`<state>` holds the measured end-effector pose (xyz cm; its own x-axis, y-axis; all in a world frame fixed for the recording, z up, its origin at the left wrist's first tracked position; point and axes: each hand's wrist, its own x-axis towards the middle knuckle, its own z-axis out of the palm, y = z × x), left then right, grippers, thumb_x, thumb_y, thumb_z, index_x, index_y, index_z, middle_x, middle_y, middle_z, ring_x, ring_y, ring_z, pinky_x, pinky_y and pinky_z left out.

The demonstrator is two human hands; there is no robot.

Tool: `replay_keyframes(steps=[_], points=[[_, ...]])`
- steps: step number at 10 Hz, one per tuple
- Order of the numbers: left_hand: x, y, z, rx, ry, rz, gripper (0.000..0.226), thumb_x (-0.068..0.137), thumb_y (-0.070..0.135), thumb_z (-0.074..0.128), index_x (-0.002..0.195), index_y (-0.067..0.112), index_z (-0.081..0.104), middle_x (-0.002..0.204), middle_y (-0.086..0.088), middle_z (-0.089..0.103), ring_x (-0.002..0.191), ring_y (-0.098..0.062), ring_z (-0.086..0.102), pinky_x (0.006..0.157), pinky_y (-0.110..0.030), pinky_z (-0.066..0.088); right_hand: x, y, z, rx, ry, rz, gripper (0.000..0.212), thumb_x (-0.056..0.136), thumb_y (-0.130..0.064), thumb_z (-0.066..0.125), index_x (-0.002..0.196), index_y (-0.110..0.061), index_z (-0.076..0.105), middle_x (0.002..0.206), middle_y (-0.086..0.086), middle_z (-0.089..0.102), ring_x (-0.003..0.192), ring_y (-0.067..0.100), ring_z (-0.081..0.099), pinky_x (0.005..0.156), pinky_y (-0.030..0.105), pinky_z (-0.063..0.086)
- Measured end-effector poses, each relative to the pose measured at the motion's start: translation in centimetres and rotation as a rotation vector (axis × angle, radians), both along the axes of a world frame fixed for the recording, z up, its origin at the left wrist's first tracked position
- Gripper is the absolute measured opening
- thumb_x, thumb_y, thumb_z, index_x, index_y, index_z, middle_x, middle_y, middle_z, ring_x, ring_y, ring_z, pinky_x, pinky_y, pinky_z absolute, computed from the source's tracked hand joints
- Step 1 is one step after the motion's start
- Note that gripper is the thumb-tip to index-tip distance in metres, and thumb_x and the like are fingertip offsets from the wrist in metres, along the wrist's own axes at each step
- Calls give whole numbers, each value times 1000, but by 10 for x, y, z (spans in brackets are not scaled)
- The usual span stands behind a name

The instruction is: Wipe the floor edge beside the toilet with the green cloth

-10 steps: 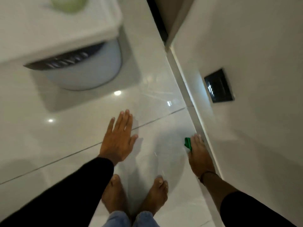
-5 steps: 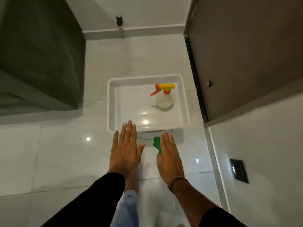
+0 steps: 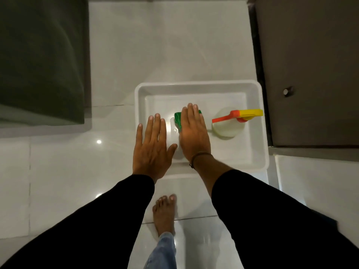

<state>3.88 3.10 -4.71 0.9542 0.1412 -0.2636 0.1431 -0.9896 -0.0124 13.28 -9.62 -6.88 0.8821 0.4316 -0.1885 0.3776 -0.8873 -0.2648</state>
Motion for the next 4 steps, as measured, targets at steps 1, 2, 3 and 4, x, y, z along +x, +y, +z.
replay_keyframes(steps=[1,2,3,4], points=[[-3,6,-14,20,-26,-18,86,113,61,24,172,0,24,184,-23,20,171,-39,18,138,-61,19,-3,6,-21,-76,-4,7,61,106,-10,43,161,1,19,170,24,20,158,40,16,129,51,20],[-6,6,-20,44,-10,-59,89,112,64,20,173,0,23,184,-22,18,172,-38,17,139,-61,17,-7,9,-28,-117,8,-22,61,108,-18,44,161,-1,19,170,23,19,159,39,16,128,49,15],[-1,7,-13,41,-28,-68,88,113,64,23,172,-1,25,184,-23,20,172,-38,18,139,-60,19,2,11,-14,-149,37,5,72,106,-40,45,161,-2,19,171,23,18,159,38,16,128,50,14],[-3,7,-2,23,-43,-45,85,114,61,24,172,-1,27,183,-24,22,171,-39,20,138,-60,21,-7,9,-3,-147,19,4,77,105,-47,43,162,-1,17,171,23,16,159,39,14,129,52,17]])
